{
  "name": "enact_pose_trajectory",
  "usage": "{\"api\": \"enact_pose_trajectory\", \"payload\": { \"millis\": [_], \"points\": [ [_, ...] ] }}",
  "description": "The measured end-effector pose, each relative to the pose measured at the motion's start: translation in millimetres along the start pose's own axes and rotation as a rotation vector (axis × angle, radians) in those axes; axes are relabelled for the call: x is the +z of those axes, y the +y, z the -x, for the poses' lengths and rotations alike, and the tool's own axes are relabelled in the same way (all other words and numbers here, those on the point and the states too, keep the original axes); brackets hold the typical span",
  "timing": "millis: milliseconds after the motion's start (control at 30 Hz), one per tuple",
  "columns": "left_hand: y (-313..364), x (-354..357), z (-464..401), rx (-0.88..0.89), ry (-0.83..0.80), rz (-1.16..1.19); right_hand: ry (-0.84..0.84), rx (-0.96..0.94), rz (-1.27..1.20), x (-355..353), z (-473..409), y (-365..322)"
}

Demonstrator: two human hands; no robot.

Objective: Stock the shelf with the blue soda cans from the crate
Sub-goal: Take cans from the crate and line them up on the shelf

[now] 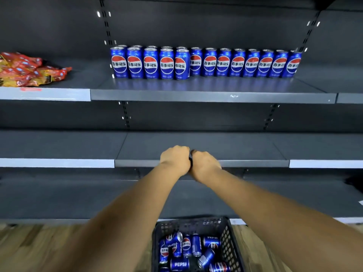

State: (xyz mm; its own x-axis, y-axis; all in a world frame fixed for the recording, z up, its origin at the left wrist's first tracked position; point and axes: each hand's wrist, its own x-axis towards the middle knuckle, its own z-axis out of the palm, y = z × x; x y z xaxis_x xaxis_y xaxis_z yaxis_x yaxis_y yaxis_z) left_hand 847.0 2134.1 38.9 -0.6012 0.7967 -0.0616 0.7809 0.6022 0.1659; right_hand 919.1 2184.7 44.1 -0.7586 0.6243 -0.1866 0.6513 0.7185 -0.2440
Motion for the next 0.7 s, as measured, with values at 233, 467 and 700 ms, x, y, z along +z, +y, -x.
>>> {"api": "enact_pose_trajectory", "payload": {
  "millis": [233,467,700],
  "points": [
    [-9.1,50.1,23.3,0.0,-0.101,-0.07,-0.098,-0.048,0.124,49.1,17.6,10.2],
    [5.8,128.3,23.1,0.016,-0.24,-0.125,-0.233,-0.134,0.258,116.8,13.8,48.3],
    [-2.9,222.1,9.6,-0.029,-0.328,-0.079,-0.286,-0.101,0.262,191.4,-4.3,120.8]
  ]
}}
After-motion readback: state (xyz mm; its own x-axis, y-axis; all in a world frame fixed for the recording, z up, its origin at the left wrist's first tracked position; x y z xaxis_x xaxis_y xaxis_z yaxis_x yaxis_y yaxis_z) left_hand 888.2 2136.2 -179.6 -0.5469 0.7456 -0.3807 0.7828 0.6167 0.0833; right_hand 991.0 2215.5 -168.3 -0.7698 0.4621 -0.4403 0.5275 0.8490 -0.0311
